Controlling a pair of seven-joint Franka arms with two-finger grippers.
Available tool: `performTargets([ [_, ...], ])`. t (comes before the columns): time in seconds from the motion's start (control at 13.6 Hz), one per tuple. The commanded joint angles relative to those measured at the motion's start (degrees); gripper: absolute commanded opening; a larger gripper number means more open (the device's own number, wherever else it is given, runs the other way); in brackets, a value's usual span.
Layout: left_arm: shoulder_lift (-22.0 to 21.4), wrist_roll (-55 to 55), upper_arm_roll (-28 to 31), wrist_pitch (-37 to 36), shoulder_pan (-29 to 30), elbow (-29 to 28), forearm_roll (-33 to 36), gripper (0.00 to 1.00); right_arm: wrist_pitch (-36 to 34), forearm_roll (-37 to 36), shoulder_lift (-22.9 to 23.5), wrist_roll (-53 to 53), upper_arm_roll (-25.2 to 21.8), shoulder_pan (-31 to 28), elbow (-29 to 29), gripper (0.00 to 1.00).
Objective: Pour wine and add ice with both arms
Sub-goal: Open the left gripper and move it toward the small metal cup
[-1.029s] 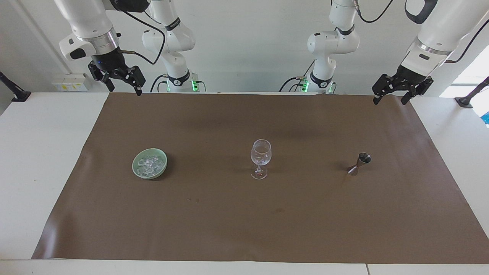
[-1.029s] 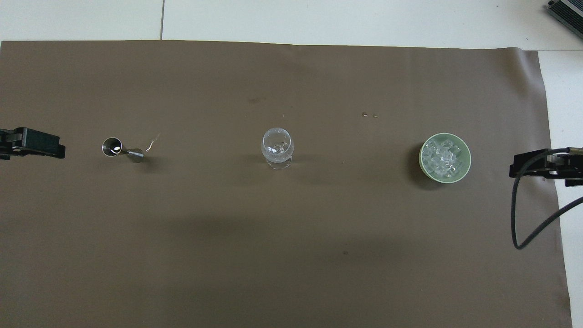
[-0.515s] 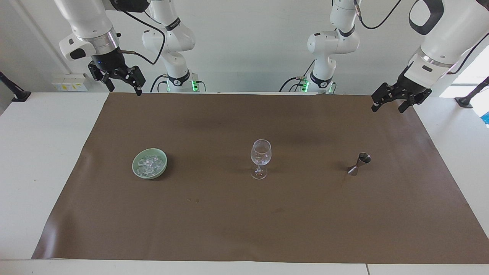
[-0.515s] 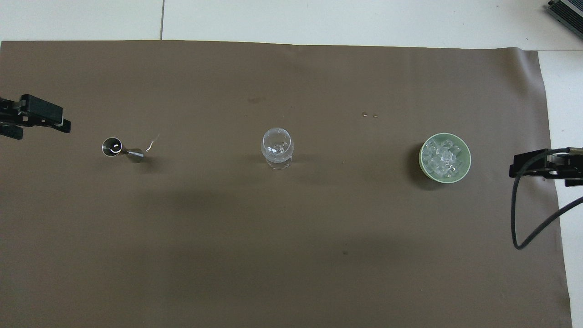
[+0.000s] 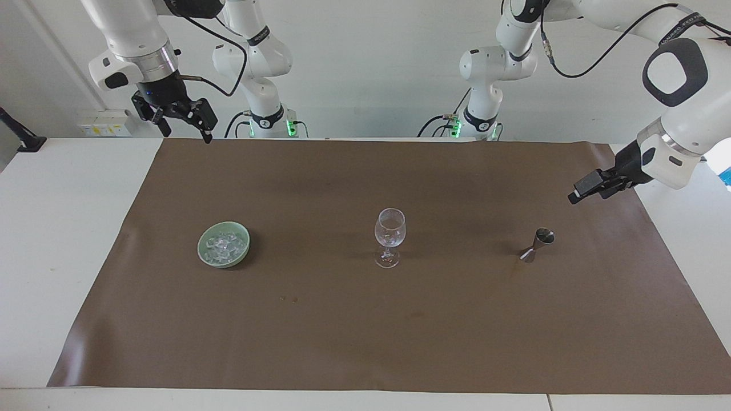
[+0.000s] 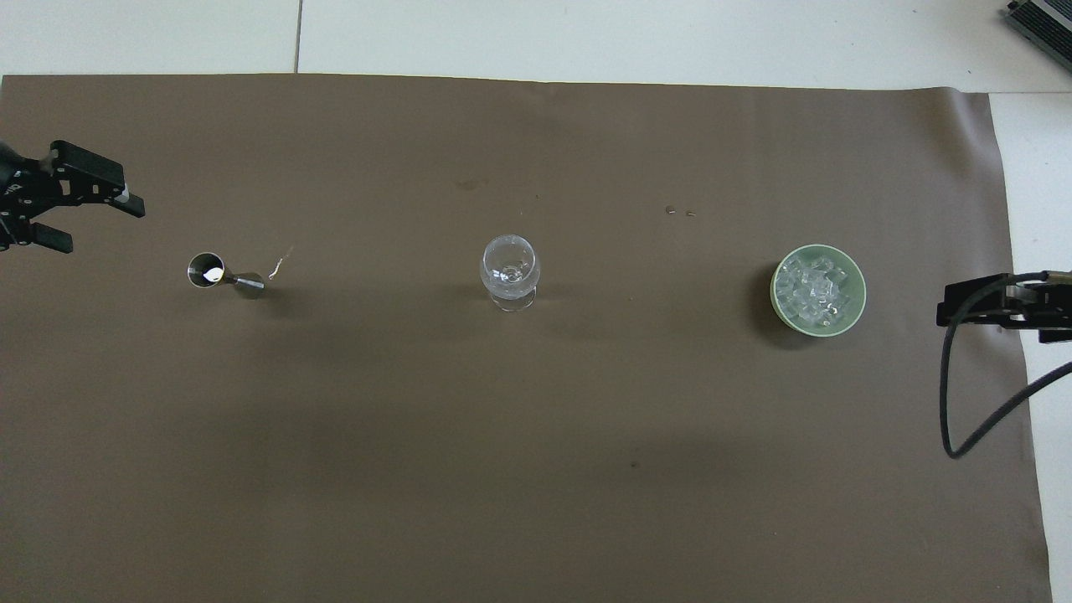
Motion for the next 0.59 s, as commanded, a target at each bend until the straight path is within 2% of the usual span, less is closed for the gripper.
performTargets([
  [0.0, 2.62, -5.66, 0.40, 0.29, 2.00, 2.52, -4.61, 1.00, -0.68, 0.99, -0.87, -1.62, 0.17, -0.33, -0.55, 1.00],
  [0.22, 4.10, -9.88, 0.41, 1.97, 3.14, 1.37, -6.02, 1.00, -0.68, 0.99, -0.87, -1.62, 0.17, -0.33, -0.55, 1.00],
  [0.51, 6.92, -17.60, 0.49, 1.45, 7.62, 1.37, -13.40, 1.00, -0.68, 0.99, -0.87, -1.62, 0.17, -0.33, -0.55, 1.00],
])
